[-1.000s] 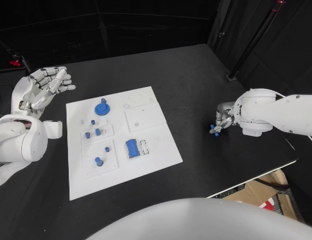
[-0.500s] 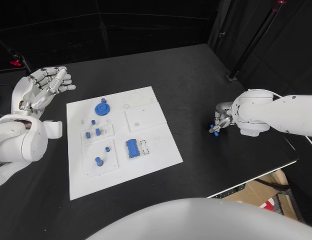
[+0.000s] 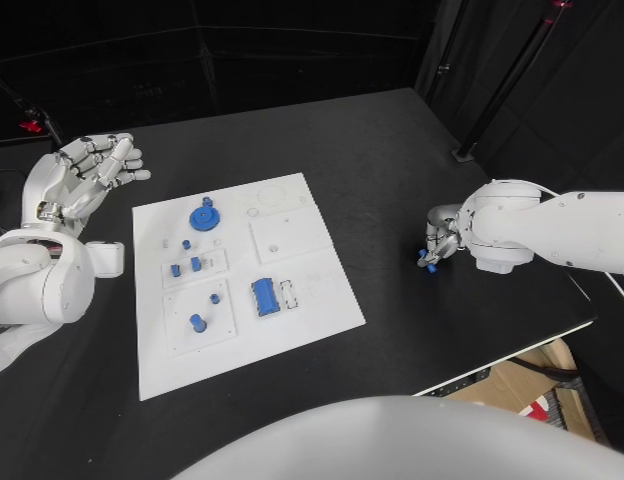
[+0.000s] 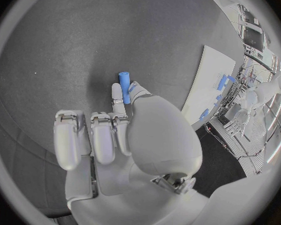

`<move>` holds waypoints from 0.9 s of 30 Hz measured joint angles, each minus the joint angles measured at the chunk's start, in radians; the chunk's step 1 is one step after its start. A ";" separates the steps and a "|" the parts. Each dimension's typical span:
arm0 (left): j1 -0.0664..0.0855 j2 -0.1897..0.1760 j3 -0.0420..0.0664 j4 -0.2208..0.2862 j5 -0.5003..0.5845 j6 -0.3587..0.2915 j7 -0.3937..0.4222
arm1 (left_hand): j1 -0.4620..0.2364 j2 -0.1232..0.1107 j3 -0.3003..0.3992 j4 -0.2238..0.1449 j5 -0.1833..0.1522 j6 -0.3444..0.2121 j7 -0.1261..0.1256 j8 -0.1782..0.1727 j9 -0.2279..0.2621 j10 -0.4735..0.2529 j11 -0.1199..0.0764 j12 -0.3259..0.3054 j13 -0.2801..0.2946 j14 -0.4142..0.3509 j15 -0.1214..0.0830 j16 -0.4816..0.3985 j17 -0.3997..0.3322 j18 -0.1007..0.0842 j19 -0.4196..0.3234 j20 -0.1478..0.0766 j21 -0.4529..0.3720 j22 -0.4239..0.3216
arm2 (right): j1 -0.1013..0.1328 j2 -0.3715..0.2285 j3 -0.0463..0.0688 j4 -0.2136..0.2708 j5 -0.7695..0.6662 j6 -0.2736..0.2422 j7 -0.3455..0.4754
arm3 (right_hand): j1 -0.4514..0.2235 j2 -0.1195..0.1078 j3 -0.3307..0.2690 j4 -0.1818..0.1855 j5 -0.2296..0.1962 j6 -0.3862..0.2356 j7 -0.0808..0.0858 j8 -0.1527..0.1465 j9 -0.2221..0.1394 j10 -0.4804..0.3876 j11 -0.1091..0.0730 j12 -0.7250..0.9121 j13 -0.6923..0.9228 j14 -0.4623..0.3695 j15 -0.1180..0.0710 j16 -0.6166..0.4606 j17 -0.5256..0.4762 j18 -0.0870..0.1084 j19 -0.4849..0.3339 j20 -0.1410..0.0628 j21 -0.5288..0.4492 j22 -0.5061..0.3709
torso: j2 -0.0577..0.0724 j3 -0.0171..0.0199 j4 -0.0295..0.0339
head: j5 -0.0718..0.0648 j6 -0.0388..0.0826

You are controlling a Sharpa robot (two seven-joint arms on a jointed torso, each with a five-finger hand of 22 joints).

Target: Assemble the parts on the task board

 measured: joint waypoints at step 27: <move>0.000 -0.003 0.000 0.000 0.000 0.001 -0.001 | 0.004 0.004 -0.003 0.003 0.000 0.000 0.000 0.004 0.000 0.000 0.000 0.000 -0.001 0.000 0.000 0.000 -0.004 0.000 0.000 0.000 0.000 -0.002 | -0.013 -0.054 -0.009 0.076 0.014 -0.158 0.121 | -0.039 -0.041 0.149 -0.112 0.001 0.087 0.008 -0.132 -0.334 0.002 -0.005 0.000 0.000 0.000 0.001 0.000 0.000 0.000 0.000 0.000 0.000 0.000 | 0.001 0.0002 -0.0006 | 0.009 0.000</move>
